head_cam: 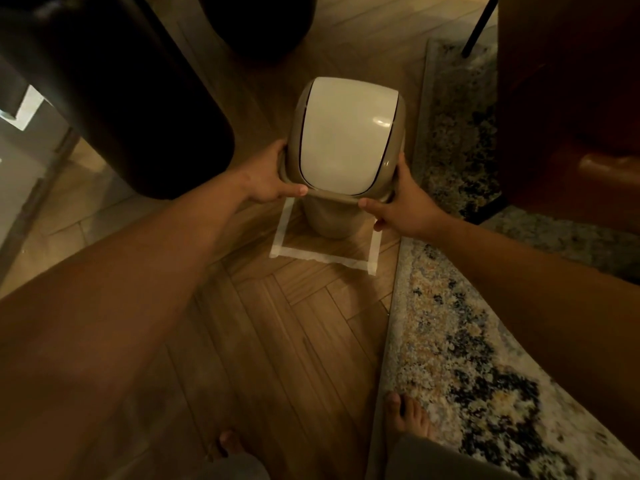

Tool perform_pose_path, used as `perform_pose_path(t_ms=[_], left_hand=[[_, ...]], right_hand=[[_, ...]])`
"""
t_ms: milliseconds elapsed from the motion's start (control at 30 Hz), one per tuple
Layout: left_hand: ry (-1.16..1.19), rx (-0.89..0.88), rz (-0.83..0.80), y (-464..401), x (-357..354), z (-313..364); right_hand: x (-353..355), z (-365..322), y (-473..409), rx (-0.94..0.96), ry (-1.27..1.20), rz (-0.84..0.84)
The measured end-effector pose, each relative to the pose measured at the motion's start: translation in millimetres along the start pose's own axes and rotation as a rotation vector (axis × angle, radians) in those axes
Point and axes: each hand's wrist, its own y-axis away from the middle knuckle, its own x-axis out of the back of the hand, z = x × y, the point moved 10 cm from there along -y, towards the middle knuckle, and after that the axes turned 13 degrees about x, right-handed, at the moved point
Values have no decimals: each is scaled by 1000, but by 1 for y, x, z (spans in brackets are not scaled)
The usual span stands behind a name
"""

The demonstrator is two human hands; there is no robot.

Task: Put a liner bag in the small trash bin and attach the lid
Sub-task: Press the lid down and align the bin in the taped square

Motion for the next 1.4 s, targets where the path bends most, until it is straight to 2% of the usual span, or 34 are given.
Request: perform_pose_path(t_ms=[300, 367, 467, 600, 767, 867, 1100, 1400], left_hand=[[44, -15, -20, 8, -3, -1], [64, -44, 14, 12, -3, 1], [60, -77, 169, 21, 6, -4], [137, -58, 185, 28, 8, -15], [127, -101, 231, 28, 5, -10], [57, -155, 307, 29, 8, -4], [45, -130, 332, 20, 12, -5], [59, -86, 275, 13, 13, -5]], right_hand=[[-1, 5, 5, -17, -11, 4], [-1, 0, 3, 14, 8, -16], [8, -7, 2, 50, 86, -41], [39, -13, 9, 90, 224, 85], [25, -8, 16, 67, 335, -52], [21, -6, 12, 74, 380, -37], [28, -16, -3, 103, 442, -68], [26, -23, -1, 95, 290, 6]])
